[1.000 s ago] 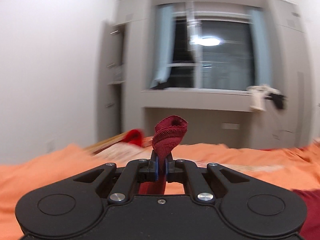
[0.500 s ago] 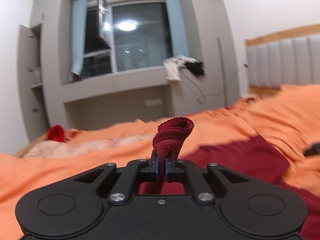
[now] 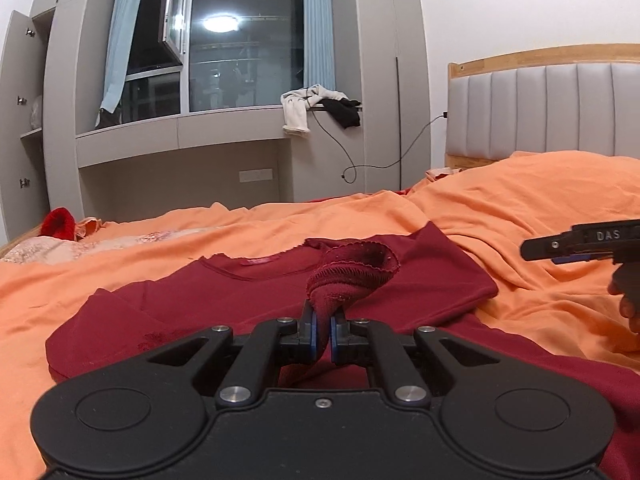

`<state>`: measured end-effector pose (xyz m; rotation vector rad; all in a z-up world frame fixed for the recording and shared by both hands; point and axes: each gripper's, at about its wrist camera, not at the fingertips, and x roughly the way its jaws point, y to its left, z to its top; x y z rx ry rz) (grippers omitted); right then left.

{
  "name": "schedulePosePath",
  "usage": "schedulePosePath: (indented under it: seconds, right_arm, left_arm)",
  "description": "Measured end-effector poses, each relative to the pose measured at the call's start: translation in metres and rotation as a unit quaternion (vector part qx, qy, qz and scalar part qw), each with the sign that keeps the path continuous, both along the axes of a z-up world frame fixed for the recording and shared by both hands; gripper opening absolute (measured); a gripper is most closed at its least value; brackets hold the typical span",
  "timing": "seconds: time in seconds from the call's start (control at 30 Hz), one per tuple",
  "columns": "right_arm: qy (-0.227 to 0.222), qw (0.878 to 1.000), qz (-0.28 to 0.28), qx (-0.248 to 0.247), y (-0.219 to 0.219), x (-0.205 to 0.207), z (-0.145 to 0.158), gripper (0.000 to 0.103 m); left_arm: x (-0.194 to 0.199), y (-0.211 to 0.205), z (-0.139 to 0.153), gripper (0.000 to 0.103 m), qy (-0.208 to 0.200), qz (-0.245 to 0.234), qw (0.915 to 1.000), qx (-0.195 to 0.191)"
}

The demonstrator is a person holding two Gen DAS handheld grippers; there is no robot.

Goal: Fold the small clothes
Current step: 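Carry the sleeve with the left tool across the sweater body and release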

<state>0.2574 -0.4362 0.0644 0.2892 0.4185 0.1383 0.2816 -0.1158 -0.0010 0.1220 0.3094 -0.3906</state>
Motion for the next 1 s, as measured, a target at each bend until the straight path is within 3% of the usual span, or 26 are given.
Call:
schedulePosePath:
  seconds: [0.13,0.23,0.3,0.47,0.6,0.83,1.0]
  right_arm:
    - [0.005,1.000,0.005,-0.004,0.004,0.002,-0.002,0.103]
    - [0.012,1.000,0.012,-0.011,0.009,0.003,-0.005,0.103]
    - [0.018,1.000,0.018,-0.017,0.012,0.004,-0.007,0.103]
    - [0.028,0.999,0.031,-0.031,0.019,0.003,-0.011,0.103]
    - [0.036,0.998,0.042,-0.043,0.024,0.001,-0.013,0.103]
    - [0.033,0.997,0.035,-0.061,0.028,0.001,-0.014,0.103]
    - [0.024,0.997,0.018,-0.068,0.018,0.030,-0.015,0.103]
  left_arm:
    - [0.008,0.001,-0.011,0.007,0.044,-0.016,0.9988,0.017]
    - [0.014,0.001,-0.019,0.015,0.080,-0.031,0.9961,0.021]
    - [0.012,0.000,-0.023,0.020,0.082,-0.040,0.9954,0.031]
    - [0.006,-0.005,-0.024,0.053,0.092,-0.079,0.9913,0.050]
    - [-0.004,-0.010,-0.026,0.064,0.091,-0.096,0.9893,0.062]
    - [-0.017,0.002,-0.011,0.087,0.087,-0.083,0.9926,0.017]
    - [-0.007,0.007,-0.007,0.093,0.077,-0.044,0.9960,-0.005]
